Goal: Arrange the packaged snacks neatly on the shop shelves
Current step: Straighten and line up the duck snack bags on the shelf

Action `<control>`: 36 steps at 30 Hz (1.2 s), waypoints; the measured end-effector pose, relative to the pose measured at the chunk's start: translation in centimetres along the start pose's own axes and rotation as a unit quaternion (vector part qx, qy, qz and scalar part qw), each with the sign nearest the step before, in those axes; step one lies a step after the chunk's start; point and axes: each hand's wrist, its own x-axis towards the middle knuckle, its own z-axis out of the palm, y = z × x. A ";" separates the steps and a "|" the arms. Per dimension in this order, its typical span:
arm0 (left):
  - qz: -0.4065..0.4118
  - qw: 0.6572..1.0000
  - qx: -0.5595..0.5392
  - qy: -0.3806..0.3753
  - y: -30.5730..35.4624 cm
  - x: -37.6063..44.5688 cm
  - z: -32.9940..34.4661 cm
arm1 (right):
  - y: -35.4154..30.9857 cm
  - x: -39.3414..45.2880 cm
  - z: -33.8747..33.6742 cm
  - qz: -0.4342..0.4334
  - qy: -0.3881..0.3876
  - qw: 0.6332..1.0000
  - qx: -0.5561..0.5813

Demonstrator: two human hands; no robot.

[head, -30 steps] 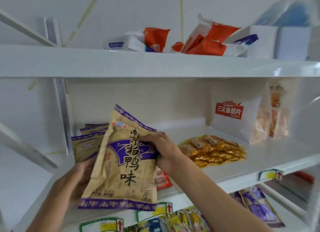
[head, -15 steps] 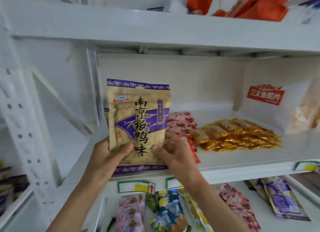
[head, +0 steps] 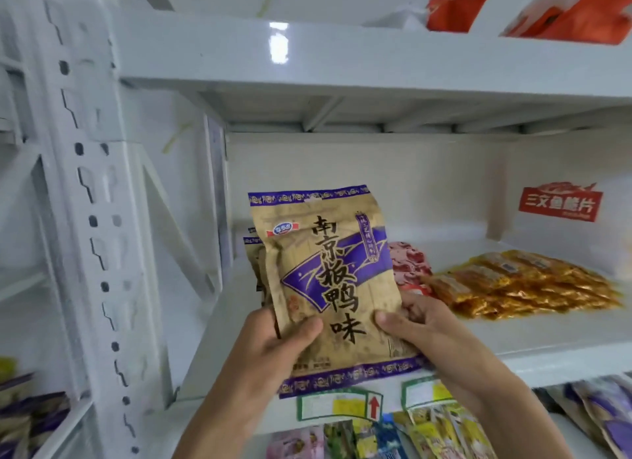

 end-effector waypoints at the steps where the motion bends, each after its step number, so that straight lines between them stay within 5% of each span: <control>1: 0.009 1.000 -0.002 -0.003 0.1 -0.1 0.0 | 0.0 -0.2 0.1 0.007 -0.009 1.000 -0.021; 5: 0.020 1.000 -0.015 0.014 0.5 0.2 0.5 | -0.1 0.3 0.0 0.035 -0.026 0.994 -0.100; 11: -0.012 0.999 -0.051 -0.007 0.3 0.4 0.2 | 0.1 0.8 0.1 0.029 -0.066 0.997 0.006; 17: -0.025 0.995 -0.080 -0.044 0.8 1.1 0.5 | -0.4 0.8 -0.3 0.033 0.014 0.993 0.109; 30: -0.014 0.998 -0.051 0.034 0.6 1.6 0.7 | -0.5 0.3 -0.2 -0.010 -0.040 0.998 -0.045; 36: -0.019 0.998 -0.058 -0.011 0.9 1.3 1.1 | 0.2 0.2 0.0 -0.068 0.055 0.996 -0.017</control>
